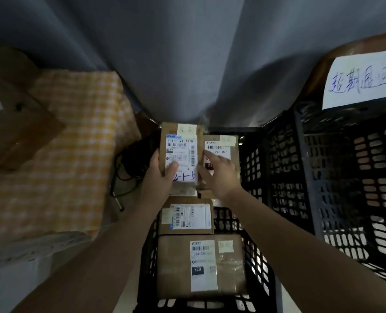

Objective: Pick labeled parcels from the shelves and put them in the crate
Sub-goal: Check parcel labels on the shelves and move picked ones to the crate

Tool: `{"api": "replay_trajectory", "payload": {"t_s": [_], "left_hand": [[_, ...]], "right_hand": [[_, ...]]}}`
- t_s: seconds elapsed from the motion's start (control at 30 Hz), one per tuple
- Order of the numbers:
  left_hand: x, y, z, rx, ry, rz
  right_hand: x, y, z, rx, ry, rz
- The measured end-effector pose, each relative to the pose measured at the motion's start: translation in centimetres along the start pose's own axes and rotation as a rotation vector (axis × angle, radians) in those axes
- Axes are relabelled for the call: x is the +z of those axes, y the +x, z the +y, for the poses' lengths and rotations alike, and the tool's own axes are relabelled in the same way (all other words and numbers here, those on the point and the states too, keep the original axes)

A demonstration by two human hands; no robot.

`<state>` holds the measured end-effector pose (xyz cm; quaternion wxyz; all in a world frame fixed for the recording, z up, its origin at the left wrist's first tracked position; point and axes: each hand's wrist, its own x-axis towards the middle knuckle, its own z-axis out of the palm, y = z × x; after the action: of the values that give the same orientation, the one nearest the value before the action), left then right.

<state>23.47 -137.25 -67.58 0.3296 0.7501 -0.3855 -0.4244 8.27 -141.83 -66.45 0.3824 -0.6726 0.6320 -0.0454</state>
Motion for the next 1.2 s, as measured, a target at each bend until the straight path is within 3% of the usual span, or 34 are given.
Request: {"api": "replay_trajectory", "payload": {"t_s": [0.13, 0.27, 0.4, 0.53, 0.73, 1.0, 1.2], "left_hand": [[0.8, 2.1, -2.2, -0.039, 0.132, 0.047], [-0.1, 2.5, -4.4, 0.088, 0.264, -0.020], [-0.9, 1.0, -4.5, 0.241, 0.519, -0.003], [-0.6, 1.2, -4.4, 0.248, 0.770, -0.108], [0.7, 3.1, -4.1, 0.507, 0.963, -0.043], [0.0, 2.2, -2.7, 0.455, 1.050, -0.111], [-2.2, -2.4, 0.6, 0.388, 1.060, -0.043]], "right_hand": [[1.2, 1.9, 1.6, 0.049, -0.092, -0.062], [3.1, 2.8, 2.5, 0.109, -0.103, -0.052], [3.9, 3.0, 3.1, 0.055, -0.214, -0.013], [4.0, 2.7, 3.9, -0.023, -0.352, -0.043], [3.7, 2.5, 5.2, -0.100, -0.421, -0.037], [2.3, 1.7, 4.0, -0.124, -0.479, -0.106], [-1.1, -2.0, 1.8, -0.226, -0.497, -0.067]]}}
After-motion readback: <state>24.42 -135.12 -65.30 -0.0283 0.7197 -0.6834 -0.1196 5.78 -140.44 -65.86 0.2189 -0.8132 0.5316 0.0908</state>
